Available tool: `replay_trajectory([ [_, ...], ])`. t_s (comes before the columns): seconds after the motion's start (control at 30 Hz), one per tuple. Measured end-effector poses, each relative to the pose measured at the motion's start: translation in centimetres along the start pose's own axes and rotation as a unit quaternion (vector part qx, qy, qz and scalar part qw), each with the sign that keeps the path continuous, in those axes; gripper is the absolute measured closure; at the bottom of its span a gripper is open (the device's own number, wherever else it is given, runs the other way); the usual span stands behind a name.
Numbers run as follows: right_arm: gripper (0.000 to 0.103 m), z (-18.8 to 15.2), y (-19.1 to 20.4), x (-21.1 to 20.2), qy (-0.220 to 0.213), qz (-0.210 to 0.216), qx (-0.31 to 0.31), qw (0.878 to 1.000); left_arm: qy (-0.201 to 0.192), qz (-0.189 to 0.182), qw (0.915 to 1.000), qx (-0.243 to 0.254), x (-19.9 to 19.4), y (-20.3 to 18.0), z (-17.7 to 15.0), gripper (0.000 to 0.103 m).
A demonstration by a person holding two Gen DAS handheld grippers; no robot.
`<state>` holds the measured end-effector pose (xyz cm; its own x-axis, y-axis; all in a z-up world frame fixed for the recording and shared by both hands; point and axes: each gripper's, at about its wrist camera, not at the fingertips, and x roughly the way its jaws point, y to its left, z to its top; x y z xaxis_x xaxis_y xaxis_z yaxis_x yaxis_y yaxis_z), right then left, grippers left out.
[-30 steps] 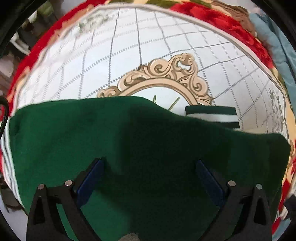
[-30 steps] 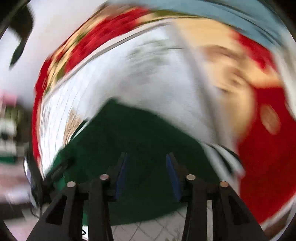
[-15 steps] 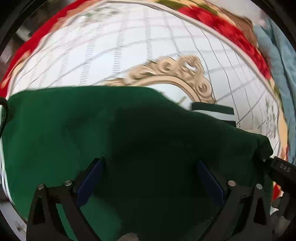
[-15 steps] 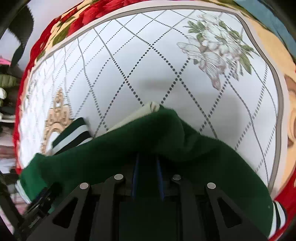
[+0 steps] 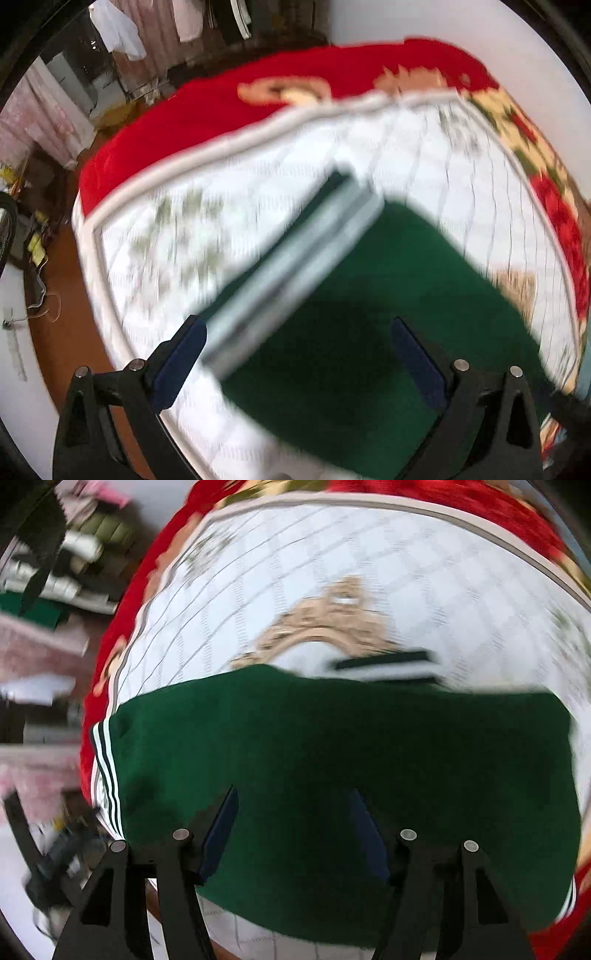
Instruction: Fold large clothes
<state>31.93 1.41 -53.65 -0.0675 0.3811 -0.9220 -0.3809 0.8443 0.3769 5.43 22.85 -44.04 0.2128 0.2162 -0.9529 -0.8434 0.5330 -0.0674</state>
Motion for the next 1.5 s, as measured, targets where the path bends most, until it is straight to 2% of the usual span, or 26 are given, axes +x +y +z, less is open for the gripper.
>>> replay_trajectory([
  [0.07,0.038,1.4,1.6,2.2,0.007,-0.001,-0.004,1.0,0.006,-0.044,0.9987,-0.026,1.5,0.6,3.4,0.001],
  [0.13,0.038,2.4,2.2,4.4,0.018,-0.005,0.0,1.0,0.018,-0.072,0.9969,-0.023,3.5,0.3,5.8,0.001],
  [0.23,0.038,3.1,2.0,6.5,0.024,-0.017,0.012,0.999,0.073,-0.108,0.9914,0.016,7.3,-1.3,8.4,0.003],
  [0.27,0.038,3.1,1.9,6.7,0.023,-0.019,0.014,0.999,0.088,-0.106,0.9898,0.037,8.4,-2.2,8.8,0.009],
  [0.3,0.038,3.2,1.8,6.8,0.022,-0.021,0.017,0.999,0.09,-0.09,0.9898,0.064,9.0,-3.3,9.0,0.044],
  [0.33,0.038,3.2,1.8,6.9,0.022,-0.021,0.018,0.999,0.088,-0.092,0.9885,0.081,8.8,-4.0,9.0,0.091],
  [0.37,0.038,3.0,1.7,6.7,0.021,-0.02,0.019,0.999,0.08,-0.086,0.9884,0.096,8.5,-4.6,9.0,0.095],
  [0.43,0.038,3.0,1.7,6.9,0.021,-0.02,0.016,0.999,0.056,-0.09,0.9891,0.102,7.2,-5.1,9.4,0.101],
  [0.57,0.038,3.1,1.7,7.1,0.022,-0.02,0.013,0.999,0.018,-0.113,0.9898,0.085,5.6,-4.3,10.4,0.101],
  [0.7,0.038,3.2,1.7,7.1,0.022,-0.026,0.016,0.999,0.038,-0.103,0.9914,0.071,9.0,-4.2,11.5,0.101],
  [0.87,0.038,3.6,2.0,7.3,0.034,-0.039,0.021,0.998,0.076,-0.082,0.9919,0.06,14.7,-3.9,11.8,0.101],
  [0.97,0.038,3.9,3.0,6.6,0.035,-0.062,0.016,0.997,0.076,-0.075,0.9914,0.075,14.1,-4.3,11.8,0.1],
  [1.03,0.038,4.0,4.3,5.3,0.009,-0.078,-0.001,0.997,0.066,-0.062,0.9922,0.086,12.8,-4.4,11.9,0.093],
  [1.13,0.038,4.6,6.9,4.9,-0.011,-0.06,-0.028,0.998,0.033,-0.055,0.994,0.089,10.2,-3.9,12.3,0.092],
  [1.17,0.038,4.9,7.4,5.6,-0.003,-0.045,-0.03,0.999,0.018,-0.058,0.9948,0.082,9.4,-3.6,12.4,0.086],
  [1.2,0.041,5.3,8.0,6.6,0.005,-0.027,-0.026,0.999,0.002,-0.061,0.9955,0.073,8.6,-3.1,12.5,0.061],
  [1.23,0.056,5.6,8.5,7.7,0.009,-0.022,-0.025,0.999,-0.007,-0.064,0.9957,0.067,8.1,-2.8,12.6,0.017],
  [1.27,0.063,6.0,9.0,9.0,0.012,-0.029,-0.027,0.999,-0.013,-0.066,0.9959,0.061,7.8,-2.5,12.7,0.001],
  [1.33,0.065,6.9,9.2,11.7,0.024,-0.046,-0.021,0.998,-0.029,-0.065,0.9963,0.048,7.4,-1.9,12.7,0.0],
  [1.4,0.065,7.7,9.1,13.4,0.038,-0.067,-0.005,0.997,-0.026,-0.059,0.9973,0.035,7.4,-1.3,12.4,0.0],
  [1.5,0.064,8.2,9.9,12.2,0.043,-0.081,0.015,0.996,-0.025,-0.06,0.9979,-0.003,6.7,0.4,11.4,0.0],
])
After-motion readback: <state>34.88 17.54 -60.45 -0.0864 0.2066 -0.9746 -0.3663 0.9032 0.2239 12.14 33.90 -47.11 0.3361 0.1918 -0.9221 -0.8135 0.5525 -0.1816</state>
